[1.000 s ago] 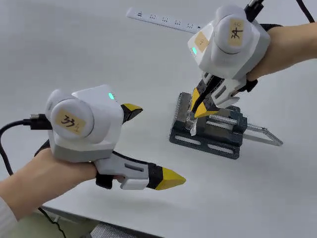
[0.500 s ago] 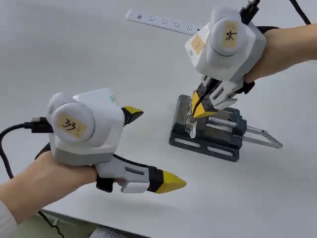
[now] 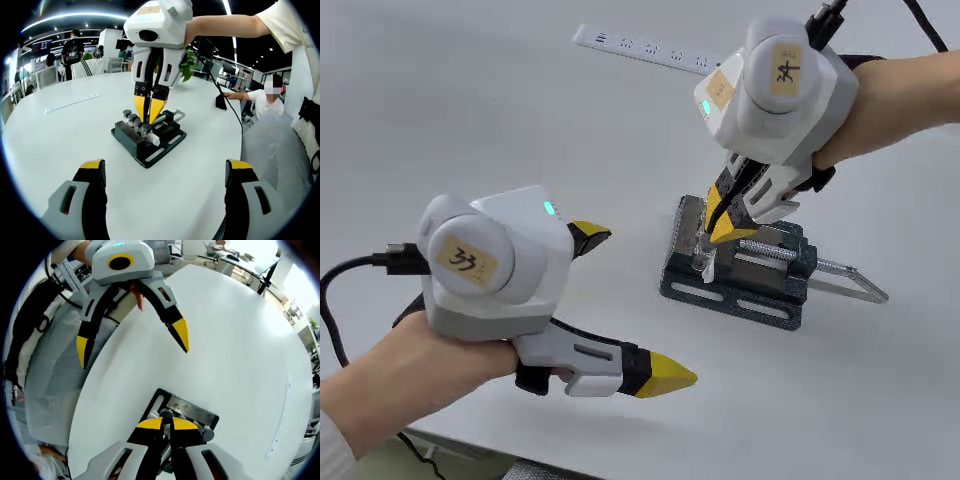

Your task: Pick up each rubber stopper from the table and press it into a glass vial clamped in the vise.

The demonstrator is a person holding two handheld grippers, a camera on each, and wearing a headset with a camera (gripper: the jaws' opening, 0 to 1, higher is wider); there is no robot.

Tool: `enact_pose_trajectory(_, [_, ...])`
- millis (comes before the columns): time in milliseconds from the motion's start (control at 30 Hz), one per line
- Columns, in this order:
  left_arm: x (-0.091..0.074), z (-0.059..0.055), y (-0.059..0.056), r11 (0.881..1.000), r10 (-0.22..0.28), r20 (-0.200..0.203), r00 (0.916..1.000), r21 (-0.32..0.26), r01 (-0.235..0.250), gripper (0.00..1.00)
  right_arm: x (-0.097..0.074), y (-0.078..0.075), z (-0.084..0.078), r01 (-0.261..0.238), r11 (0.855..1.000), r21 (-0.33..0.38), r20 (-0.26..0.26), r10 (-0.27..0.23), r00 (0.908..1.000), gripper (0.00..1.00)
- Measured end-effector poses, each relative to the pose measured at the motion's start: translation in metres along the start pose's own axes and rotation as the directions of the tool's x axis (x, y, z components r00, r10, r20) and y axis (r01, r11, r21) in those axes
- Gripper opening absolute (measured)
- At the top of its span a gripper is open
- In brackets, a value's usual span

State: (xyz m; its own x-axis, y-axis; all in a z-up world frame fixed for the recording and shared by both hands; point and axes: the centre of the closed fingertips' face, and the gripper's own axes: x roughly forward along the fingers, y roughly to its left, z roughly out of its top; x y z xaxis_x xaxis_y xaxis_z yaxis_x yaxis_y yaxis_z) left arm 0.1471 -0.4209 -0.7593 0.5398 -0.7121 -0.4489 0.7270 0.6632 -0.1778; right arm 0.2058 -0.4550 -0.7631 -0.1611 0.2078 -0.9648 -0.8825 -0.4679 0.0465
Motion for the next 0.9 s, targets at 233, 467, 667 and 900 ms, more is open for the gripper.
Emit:
enact_pose_trajectory(233, [0.0005,-0.0006,-0.0003,1.000,0.001,-0.001,1.0000,-0.005,-0.001,0.99,0.0021,0.0008,-0.0002,-0.001,1.000,-0.001,-0.001,0.001,1.0000,0.00])
enact_pose_trajectory(467, [0.0018,-0.0004,-0.0011,1.000,-0.001,0.001,1.0000,-0.006,0.001,0.99,0.0023,0.0007,-0.0006,-0.002,1.000,0.004,-0.016,0.002,0.9999,0.00])
enact_pose_trajectory(667, [0.0017,0.0006,-0.0013,1.000,-0.001,0.002,1.0000,-0.005,0.001,0.99,0.0016,0.0018,-0.0018,-0.020,1.000,0.008,-0.027,0.020,0.9994,0.01])
enact_pose_trajectory(900, [0.0014,0.0002,0.0001,1.000,0.001,0.001,1.0000,-0.004,-0.001,0.99,0.0008,0.0013,-0.0018,-0.026,0.999,0.027,-0.037,0.027,0.9989,0.00])
